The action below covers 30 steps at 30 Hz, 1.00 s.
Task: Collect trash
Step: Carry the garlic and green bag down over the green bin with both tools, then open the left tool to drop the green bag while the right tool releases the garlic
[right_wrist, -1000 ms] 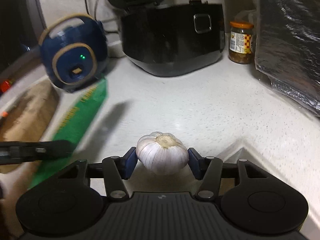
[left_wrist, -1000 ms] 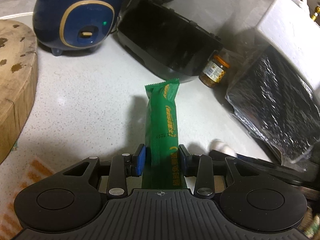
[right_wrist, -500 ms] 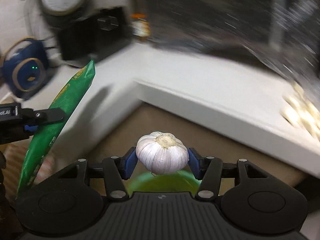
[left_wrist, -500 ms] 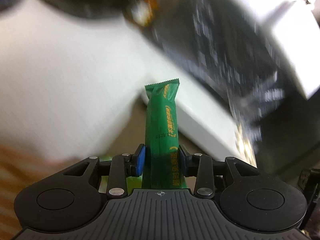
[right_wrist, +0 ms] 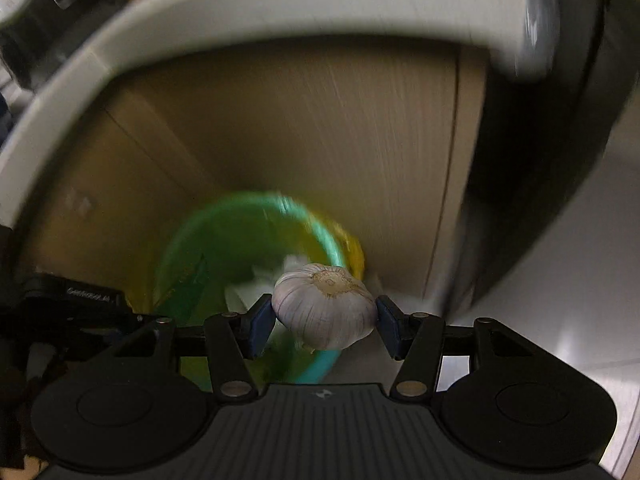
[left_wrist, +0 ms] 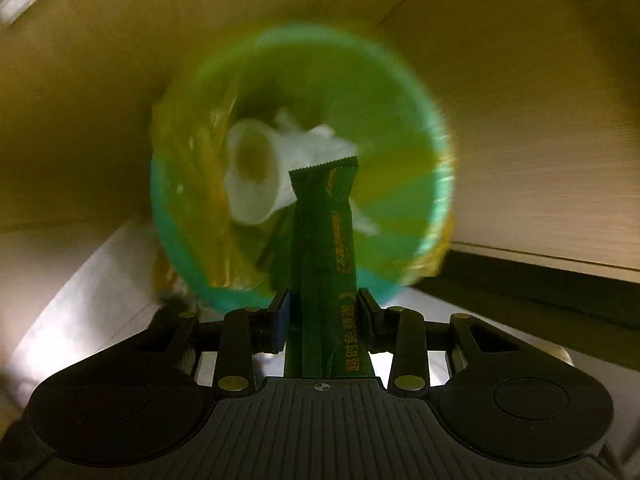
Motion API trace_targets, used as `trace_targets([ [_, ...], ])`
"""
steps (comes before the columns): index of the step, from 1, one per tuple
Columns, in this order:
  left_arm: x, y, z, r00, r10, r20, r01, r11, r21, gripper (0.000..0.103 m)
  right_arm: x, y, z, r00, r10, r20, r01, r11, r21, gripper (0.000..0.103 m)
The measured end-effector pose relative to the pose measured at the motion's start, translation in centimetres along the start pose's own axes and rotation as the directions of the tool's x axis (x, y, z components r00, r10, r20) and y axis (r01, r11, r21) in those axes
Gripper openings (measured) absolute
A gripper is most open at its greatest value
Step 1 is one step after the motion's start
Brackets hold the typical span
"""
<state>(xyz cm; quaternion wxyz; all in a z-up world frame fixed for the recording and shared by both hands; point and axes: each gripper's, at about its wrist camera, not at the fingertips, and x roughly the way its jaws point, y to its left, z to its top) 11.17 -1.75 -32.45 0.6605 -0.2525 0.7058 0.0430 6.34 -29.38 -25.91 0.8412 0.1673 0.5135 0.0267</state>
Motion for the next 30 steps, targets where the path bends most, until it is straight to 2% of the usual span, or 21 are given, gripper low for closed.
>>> trace_targets([
  [3, 3.5, -0.9, 0.7, 0.997, 0.061, -0.041, -0.060, 0.998, 0.028, 0.040, 2.0, -1.3, -0.8, 0.998, 0.029, -0.053, -0.029, 1.000, 0.004, 0.054],
  [6, 7.0, -2.7, 1.9, 0.995, 0.054, -0.079, -0.049, 0.997, 0.068, 0.040, 2.9, -1.6, -1.4, 0.996, 0.043, -0.078, -0.045, 0.999, -0.024, 0.054],
  [9, 9.8, -4.2, 3.5, 0.999, 0.025, -0.028, -0.022, 0.994, 0.111, 0.040, 3.4, -2.2, -1.8, 0.995, 0.041, -0.086, -0.045, 0.998, -0.043, 0.054],
  [12, 12.2, -5.1, 4.9, 0.995, 0.046, 0.093, -0.066, 0.974, 0.217, 0.040, 3.3, -3.0, -2.4, 0.995, 0.023, -0.094, -0.028, 0.998, -0.049, 0.054],
  [14, 14.1, -5.1, 5.3, 0.995, 0.066, 0.080, -0.084, 0.965, 0.247, 0.040, 3.2, -3.5, -2.7, 0.995, 0.009, -0.104, -0.015, 0.999, -0.052, 0.054],
  [16, 14.8, -4.4, 5.3, 0.998, 0.042, 0.057, -0.054, 0.973, 0.225, 0.040, 3.0, -4.0, -2.8, 0.993, 0.000, -0.115, -0.006, 0.999, -0.054, 0.054],
  [19, 13.4, -3.4, 4.5, 0.994, -0.039, 0.100, 0.018, 0.978, 0.209, 0.040, 2.7, -4.2, -2.9, 0.993, -0.010, -0.117, 0.003, 0.998, -0.059, 0.054],
  [22, 10.5, -2.3, 3.3, 0.980, -0.121, 0.155, 0.086, 0.973, 0.216, 0.040, 3.2, -3.8, -2.6, 0.992, -0.007, -0.126, -0.002, 0.998, -0.066, 0.054],
  [26, 5.0, -1.1, 0.6, 0.950, -0.199, 0.239, 0.146, 0.964, 0.223, 0.039, 4.9, -1.4, -2.0, 0.989, 0.012, -0.145, -0.033, 0.989, -0.147, 0.054],
  [30, -0.3, 1.9, -3.3, 0.923, -0.224, 0.313, 0.181, 0.970, 0.162, 0.039, 7.3, 2.5, -1.6, 0.982, 0.050, -0.182, -0.096, 0.964, -0.249, 0.054],
])
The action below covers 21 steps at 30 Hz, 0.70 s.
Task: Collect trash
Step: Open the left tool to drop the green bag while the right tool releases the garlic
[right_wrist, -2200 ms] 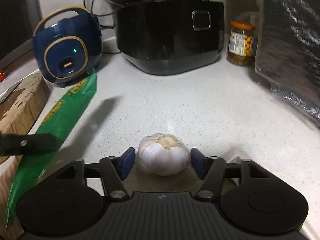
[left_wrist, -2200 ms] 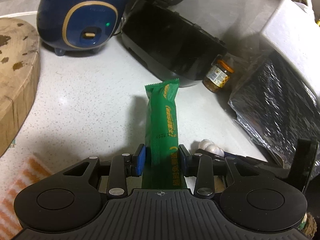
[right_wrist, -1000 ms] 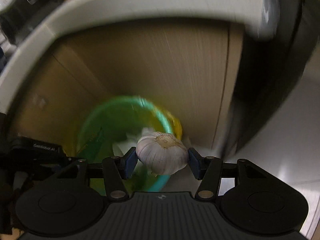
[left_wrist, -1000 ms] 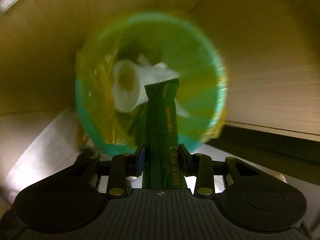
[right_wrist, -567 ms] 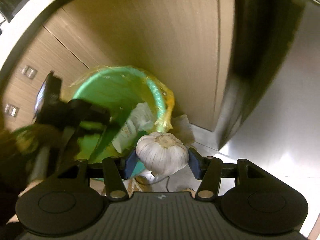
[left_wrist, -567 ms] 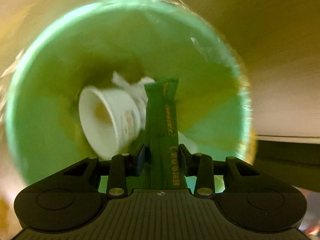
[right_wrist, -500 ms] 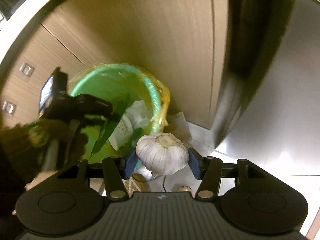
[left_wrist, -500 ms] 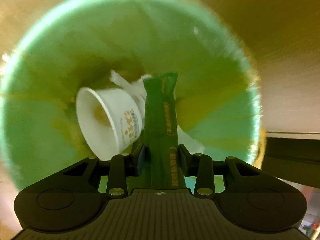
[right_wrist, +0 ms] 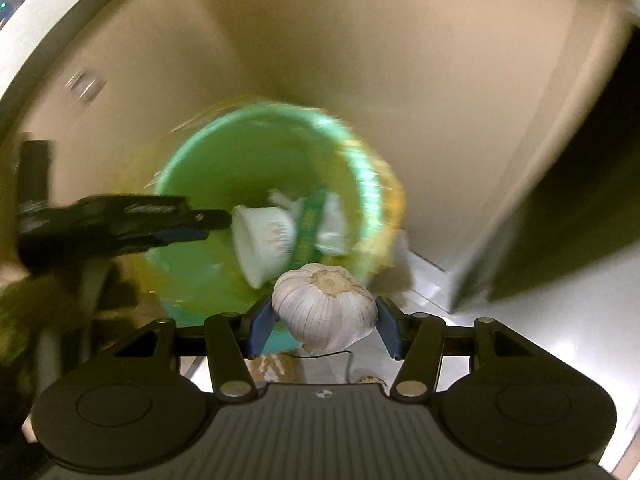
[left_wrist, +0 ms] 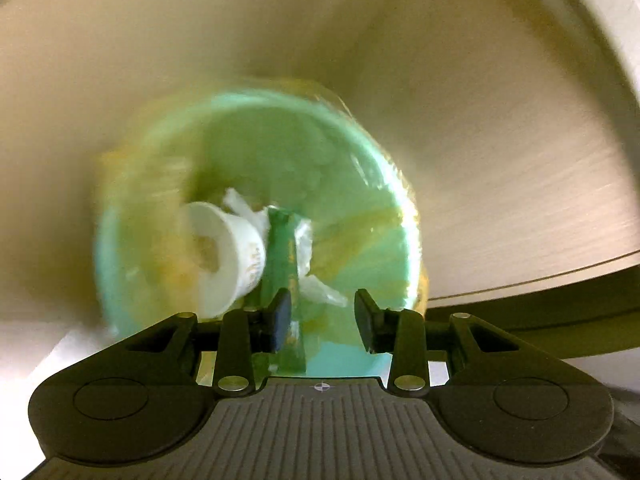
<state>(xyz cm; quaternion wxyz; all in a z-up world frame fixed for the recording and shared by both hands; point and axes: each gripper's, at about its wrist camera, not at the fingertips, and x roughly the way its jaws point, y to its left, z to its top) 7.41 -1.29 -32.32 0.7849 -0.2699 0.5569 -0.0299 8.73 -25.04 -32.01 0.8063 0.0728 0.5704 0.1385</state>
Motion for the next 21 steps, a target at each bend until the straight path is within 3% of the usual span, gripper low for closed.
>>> trace_targets([
  [5, -5.8, 2.3, -1.2, 0.994, -0.031, 0.105, 0.040, 0.996, -0.084, 0.039, 4.3, 6.1, 2.4, 0.995, 0.096, -0.042, -0.101, 0.982, -0.162, 0.055],
  [11, -8.0, 4.4, -1.8, 0.987, -0.031, 0.160, 0.045, 0.995, -0.084, 0.039, 14.4, 11.1, 5.5, 0.979, 0.154, -0.135, -0.184, 0.950, -0.251, 0.054],
  [14, -8.0, 5.0, -2.7, 0.986, -0.037, 0.162, 0.052, 0.995, -0.085, 0.039, 20.3, 11.8, 6.6, 0.969, 0.153, -0.193, -0.193, 0.959, -0.207, 0.054],
  [18, -5.5, 5.6, -2.8, 0.995, -0.057, 0.087, 0.065, 0.994, -0.091, 0.039, 28.4, 10.6, 6.7, 0.929, 0.173, -0.328, -0.208, 0.975, -0.073, 0.054],
  [21, -4.7, 4.9, -2.2, 0.996, -0.075, 0.050, 0.078, 0.994, -0.070, 0.039, 30.5, 8.4, 6.6, 0.947, 0.060, -0.316, -0.073, 0.997, -0.030, 0.054],
])
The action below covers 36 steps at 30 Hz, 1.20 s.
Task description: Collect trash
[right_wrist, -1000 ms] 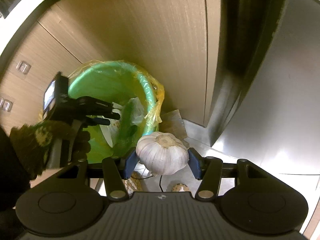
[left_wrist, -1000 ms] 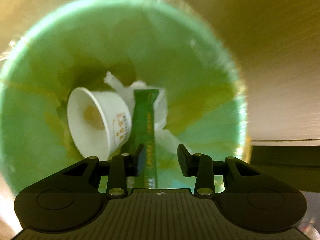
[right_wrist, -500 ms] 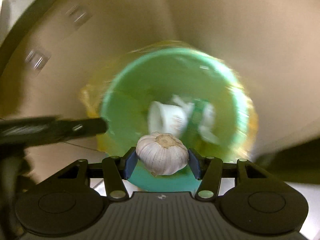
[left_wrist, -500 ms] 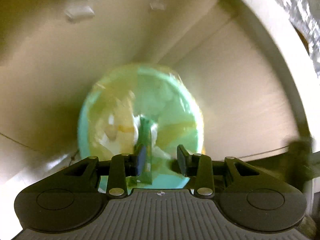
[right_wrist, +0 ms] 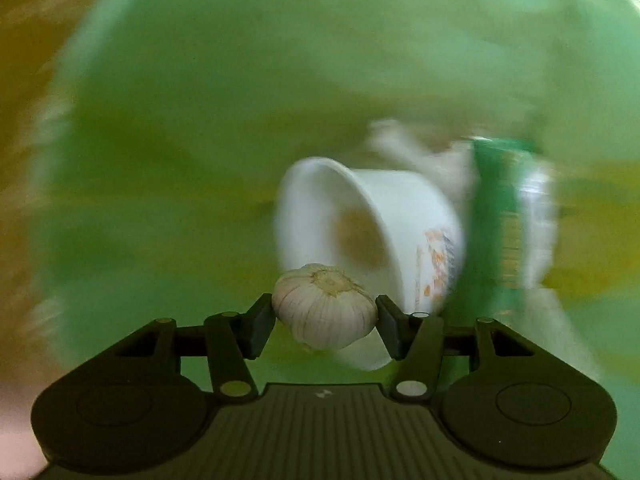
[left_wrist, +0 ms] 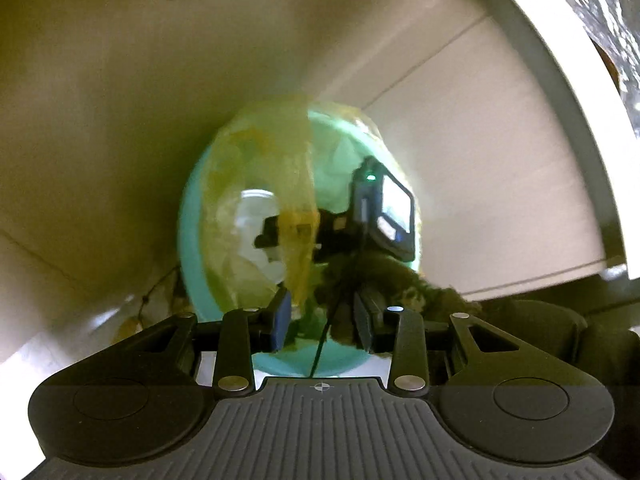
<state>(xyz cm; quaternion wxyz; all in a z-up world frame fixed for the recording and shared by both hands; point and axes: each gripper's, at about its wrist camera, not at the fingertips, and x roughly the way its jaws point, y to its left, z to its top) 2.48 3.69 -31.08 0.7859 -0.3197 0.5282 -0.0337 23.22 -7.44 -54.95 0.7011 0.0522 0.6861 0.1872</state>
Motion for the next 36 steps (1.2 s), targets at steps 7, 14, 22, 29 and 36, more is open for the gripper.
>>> trace_targets([
  [7, -0.2, -2.7, 2.5, 0.999, -0.015, -0.045, 0.019, 0.997, 0.077, 0.039, -8.1, -6.0, -1.4, 0.987, 0.119, 0.111, -0.140, 0.970, 0.197, 0.059],
  [14, -4.6, -7.4, 4.8, 0.999, 0.001, -0.042, 0.009, 0.973, 0.232, 0.039, -18.2, -6.3, -5.1, 0.965, 0.119, 0.234, -0.178, 0.952, 0.251, 0.059],
  [22, -11.9, -13.6, 10.2, 0.981, -0.038, 0.189, -0.036, 0.927, 0.373, 0.039, -35.3, -3.0, -11.8, 0.887, 0.038, 0.460, -0.171, 0.953, 0.251, 0.059],
  [29, -17.0, -15.9, 12.9, 0.930, -0.112, 0.350, -0.062, 0.891, 0.450, 0.039, -47.3, 3.7, -15.1, 0.705, -0.086, 0.704, -0.027, 0.988, 0.149, 0.063],
  [36, -20.8, -17.1, 8.1, 0.873, -0.113, 0.475, -0.117, 0.896, 0.428, 0.039, -51.6, 8.5, -16.8, 0.558, -0.098, 0.824, 0.129, 0.991, 0.031, 0.070],
])
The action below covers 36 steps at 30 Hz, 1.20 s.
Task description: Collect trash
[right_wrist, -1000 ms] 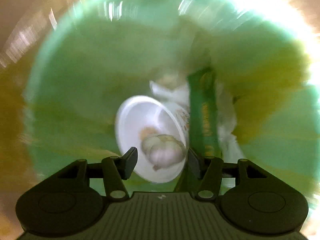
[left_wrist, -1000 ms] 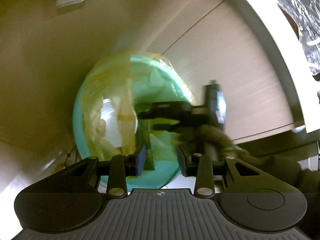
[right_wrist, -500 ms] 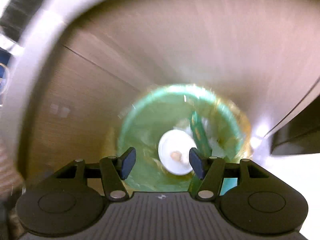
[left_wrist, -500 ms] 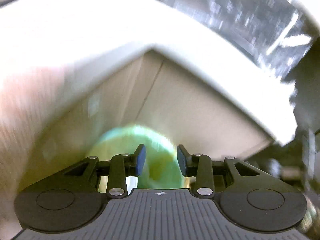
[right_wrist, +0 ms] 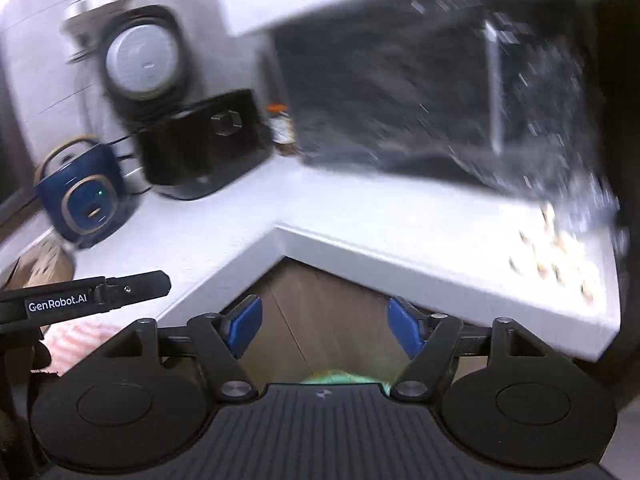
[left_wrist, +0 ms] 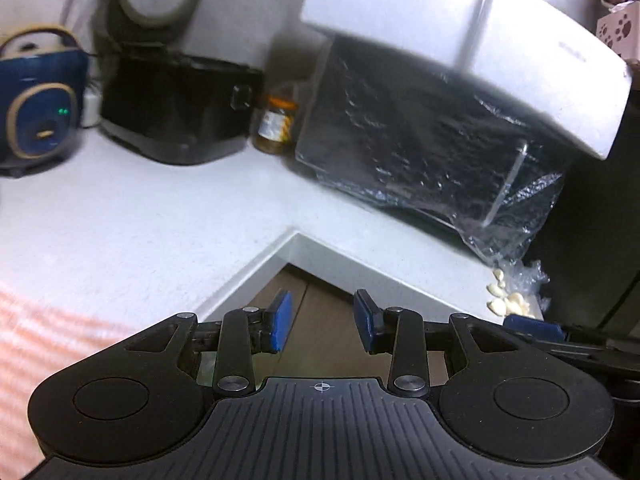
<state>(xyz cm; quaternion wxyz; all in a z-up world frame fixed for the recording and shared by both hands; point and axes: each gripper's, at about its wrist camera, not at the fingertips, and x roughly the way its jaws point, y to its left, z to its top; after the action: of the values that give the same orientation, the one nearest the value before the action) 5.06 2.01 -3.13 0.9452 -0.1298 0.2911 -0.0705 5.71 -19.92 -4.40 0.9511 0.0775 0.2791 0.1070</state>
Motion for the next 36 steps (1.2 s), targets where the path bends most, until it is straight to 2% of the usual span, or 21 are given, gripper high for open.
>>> trace_targets([
  [2, -1.3, -1.3, -1.7, 0.999, 0.046, 0.027, -0.045, 0.998, -0.031, 0.039, -0.8, 0.5, -0.5, 1.000, 0.017, 0.026, -0.015, 0.998, -0.068, 0.070],
  [5, -2.8, -3.4, -4.0, 0.995, 0.096, 0.009, -0.095, 0.992, -0.081, 0.039, -2.2, 0.8, -2.5, 0.999, 0.030, 0.038, -0.025, 0.990, -0.140, 0.070],
  [7, -3.9, -4.9, -5.6, 0.993, 0.116, 0.004, -0.115, 0.992, -0.059, 0.039, -3.3, 0.5, -3.6, 0.999, 0.035, 0.019, -0.032, 0.987, -0.158, 0.071],
  [10, -5.8, -6.7, -6.9, 0.987, 0.156, 0.023, -0.155, 0.987, -0.042, 0.039, -5.3, 0.2, -4.5, 0.996, 0.086, 0.018, -0.082, 0.982, -0.171, 0.071],
  [14, -7.4, -8.6, -7.7, 0.979, 0.196, 0.051, -0.197, 0.980, 0.016, 0.038, -7.6, -0.3, -5.6, 0.992, 0.119, 0.048, -0.108, 0.976, -0.189, 0.071],
  [20, -9.0, -8.9, -7.8, 0.969, 0.234, 0.074, -0.236, 0.972, 0.018, 0.038, -8.8, -0.4, -6.5, 0.988, 0.141, 0.058, -0.126, 0.970, -0.208, 0.071],
  [36, -9.4, -8.8, -8.1, 0.963, 0.262, 0.060, -0.263, 0.965, 0.014, 0.038, -8.7, -0.1, -6.8, 0.983, 0.178, 0.035, -0.165, 0.959, -0.228, 0.071],
])
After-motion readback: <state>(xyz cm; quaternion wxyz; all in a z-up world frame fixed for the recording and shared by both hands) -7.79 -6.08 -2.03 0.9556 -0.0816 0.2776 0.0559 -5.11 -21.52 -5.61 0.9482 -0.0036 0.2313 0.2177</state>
